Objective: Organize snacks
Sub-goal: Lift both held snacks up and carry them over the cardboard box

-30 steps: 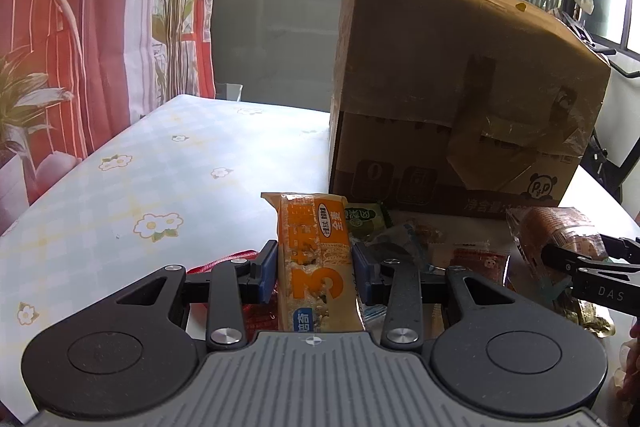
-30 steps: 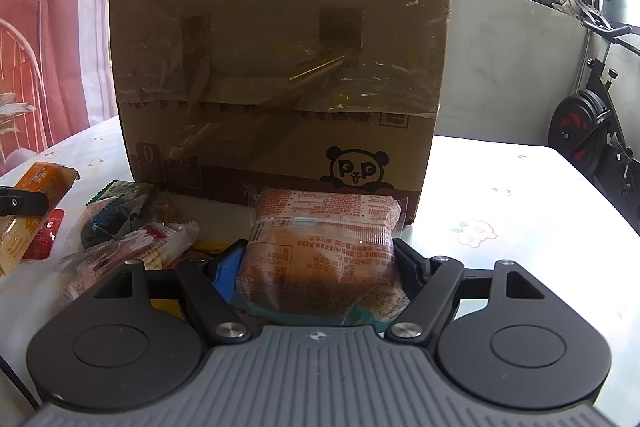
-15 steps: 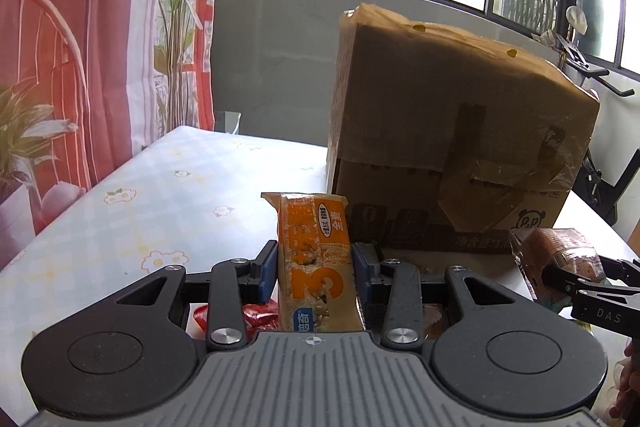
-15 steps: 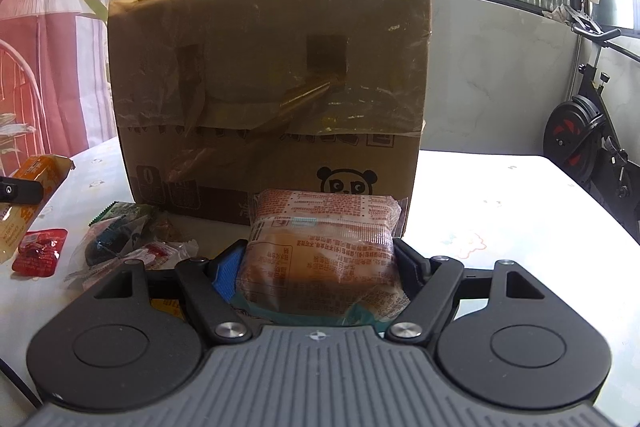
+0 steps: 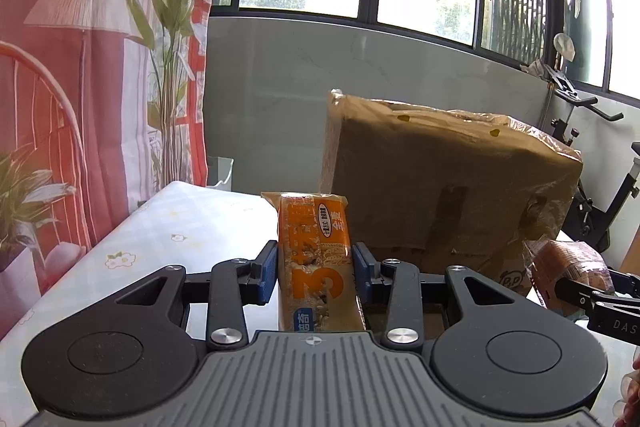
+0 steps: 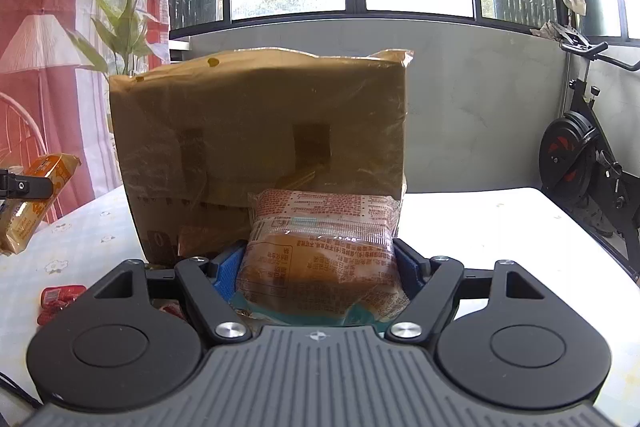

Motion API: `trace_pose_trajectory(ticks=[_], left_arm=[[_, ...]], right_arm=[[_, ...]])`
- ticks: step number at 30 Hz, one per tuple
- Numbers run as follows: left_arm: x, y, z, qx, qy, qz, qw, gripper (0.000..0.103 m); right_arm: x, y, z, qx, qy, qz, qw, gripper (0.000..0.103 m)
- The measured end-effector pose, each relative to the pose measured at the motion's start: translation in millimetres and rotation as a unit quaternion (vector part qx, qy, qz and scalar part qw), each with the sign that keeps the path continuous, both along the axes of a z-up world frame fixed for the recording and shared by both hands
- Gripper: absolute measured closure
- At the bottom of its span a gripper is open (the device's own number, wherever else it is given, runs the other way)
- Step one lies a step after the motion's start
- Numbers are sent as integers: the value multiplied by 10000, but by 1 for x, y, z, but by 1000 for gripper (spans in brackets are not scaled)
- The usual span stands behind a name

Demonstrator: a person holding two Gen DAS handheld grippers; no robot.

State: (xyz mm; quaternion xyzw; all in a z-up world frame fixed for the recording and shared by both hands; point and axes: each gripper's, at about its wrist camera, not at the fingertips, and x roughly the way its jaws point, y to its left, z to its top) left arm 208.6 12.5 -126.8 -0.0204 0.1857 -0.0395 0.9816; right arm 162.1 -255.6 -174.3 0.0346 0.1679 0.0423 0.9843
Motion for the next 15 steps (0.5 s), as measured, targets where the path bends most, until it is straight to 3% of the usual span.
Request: trace_pose_trajectory(ticks=[15], left_arm=[[21, -27, 74, -148, -617, -502, 9967, 62]], right_arm=[[-4, -11, 75, 130, -831, 52, 9964, 27]])
